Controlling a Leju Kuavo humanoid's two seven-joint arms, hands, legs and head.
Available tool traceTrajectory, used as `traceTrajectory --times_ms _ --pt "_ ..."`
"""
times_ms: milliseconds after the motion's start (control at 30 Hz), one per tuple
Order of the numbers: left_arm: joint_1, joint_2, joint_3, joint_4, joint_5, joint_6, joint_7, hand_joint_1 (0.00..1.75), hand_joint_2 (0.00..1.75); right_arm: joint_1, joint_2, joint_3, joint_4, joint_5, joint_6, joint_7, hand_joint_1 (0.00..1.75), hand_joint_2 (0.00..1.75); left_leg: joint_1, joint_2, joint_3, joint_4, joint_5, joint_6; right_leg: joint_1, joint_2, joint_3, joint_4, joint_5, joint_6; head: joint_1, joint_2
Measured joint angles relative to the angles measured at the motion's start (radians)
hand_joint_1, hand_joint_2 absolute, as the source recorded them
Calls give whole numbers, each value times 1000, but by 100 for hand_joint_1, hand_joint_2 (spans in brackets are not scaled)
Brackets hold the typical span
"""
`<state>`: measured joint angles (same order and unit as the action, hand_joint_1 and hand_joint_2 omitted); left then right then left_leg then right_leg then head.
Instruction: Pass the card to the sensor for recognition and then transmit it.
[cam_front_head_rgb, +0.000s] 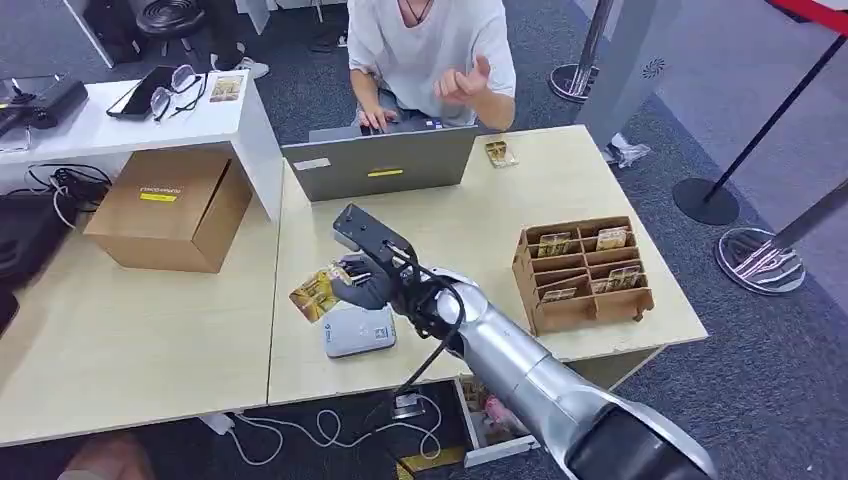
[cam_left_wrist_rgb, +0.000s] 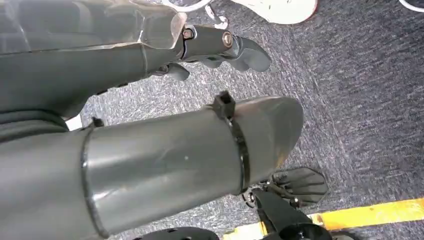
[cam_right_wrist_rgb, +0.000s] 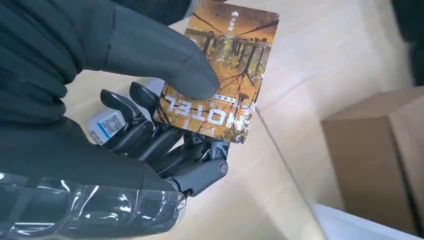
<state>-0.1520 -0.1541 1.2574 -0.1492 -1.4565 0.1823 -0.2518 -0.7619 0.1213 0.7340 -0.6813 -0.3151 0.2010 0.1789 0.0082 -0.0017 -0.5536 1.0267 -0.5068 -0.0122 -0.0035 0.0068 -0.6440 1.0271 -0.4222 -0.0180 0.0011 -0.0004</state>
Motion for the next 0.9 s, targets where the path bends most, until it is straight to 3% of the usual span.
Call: traceTrajectory --times_ms 300,533,633,900 --pt "16 2 18 0 -8 8 -14 0 0 -69 -33 -22 -116 7 -44 -98 175 175 0 0 0 0 0 0 0 0 0 0 0 0 0 0" --pt "25 4 26 0 -14 10 -32 0 0 -99 -74 -51 -213 85 -99 -152 175 175 0 0 0 0 0 0 0 0 0 0 0 0 0 0" --pt "30 3 32 0 -15 16 -43 0 0 -110 -90 -64 -247 194 -155 -179 175 175 0 0 0 0 0 0 0 0 0 0 0 0 0 0" --pt "46 0 36 0 -28 14 -79 0 0 -130 -135 -94 -313 642 -332 -196 175 175 0 0 0 0 0 0 0 0 0 0 0 0 0 0"
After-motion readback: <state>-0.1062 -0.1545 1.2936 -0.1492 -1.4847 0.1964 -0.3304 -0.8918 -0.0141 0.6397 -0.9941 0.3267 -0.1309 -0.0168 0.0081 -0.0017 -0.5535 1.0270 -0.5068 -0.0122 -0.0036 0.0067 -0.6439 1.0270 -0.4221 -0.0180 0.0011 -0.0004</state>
